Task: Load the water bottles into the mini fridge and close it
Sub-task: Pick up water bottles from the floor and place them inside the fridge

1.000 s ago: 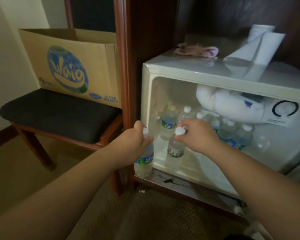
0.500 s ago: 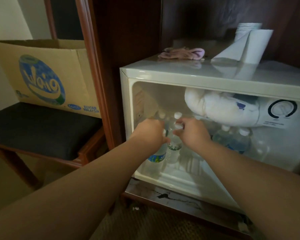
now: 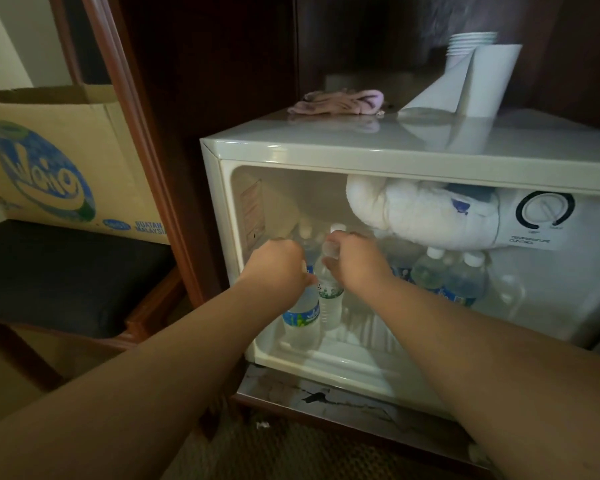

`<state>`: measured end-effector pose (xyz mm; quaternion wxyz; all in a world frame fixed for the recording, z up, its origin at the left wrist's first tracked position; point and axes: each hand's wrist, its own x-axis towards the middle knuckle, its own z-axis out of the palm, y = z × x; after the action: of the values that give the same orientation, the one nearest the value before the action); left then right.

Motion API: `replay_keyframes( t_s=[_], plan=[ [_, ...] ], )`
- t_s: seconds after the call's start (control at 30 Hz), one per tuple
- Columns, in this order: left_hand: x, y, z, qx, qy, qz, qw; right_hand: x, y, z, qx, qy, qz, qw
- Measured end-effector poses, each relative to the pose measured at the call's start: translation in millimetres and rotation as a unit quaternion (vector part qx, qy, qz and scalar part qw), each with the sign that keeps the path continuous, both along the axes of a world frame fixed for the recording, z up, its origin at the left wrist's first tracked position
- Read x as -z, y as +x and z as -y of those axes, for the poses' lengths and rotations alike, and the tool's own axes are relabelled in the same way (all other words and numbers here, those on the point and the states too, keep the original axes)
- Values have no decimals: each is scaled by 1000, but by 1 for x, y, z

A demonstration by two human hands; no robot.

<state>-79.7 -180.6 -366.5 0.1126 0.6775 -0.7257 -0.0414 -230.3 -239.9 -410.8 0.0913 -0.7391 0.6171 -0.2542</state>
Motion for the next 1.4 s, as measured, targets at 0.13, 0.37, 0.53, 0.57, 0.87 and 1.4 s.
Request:
replay_keyframes(
  t_s=[0.13,0.37,0.53,0.57,0.87,1.4],
  plan=[
    [-3,-1,15,3,-23,23,999,3,-2,0,-4,-13,32,999],
    [3,0,48,-6,-18,58,998,11,-5,-10,-7,-31,52,998],
    [17,1,58,-7,-2,57,998,25,-11,-27,2,-39,70,997],
    [19,1,61,-8,-3,56,998,27,-13,-30,-3,-34,71,997],
    [18,-2,66,18,-15,19,1000,30,-22,-33,-15,-17,46,999],
    [17,14,13,-49,-63,-138,987,19,7,-69,45,-4,144,989]
  ],
)
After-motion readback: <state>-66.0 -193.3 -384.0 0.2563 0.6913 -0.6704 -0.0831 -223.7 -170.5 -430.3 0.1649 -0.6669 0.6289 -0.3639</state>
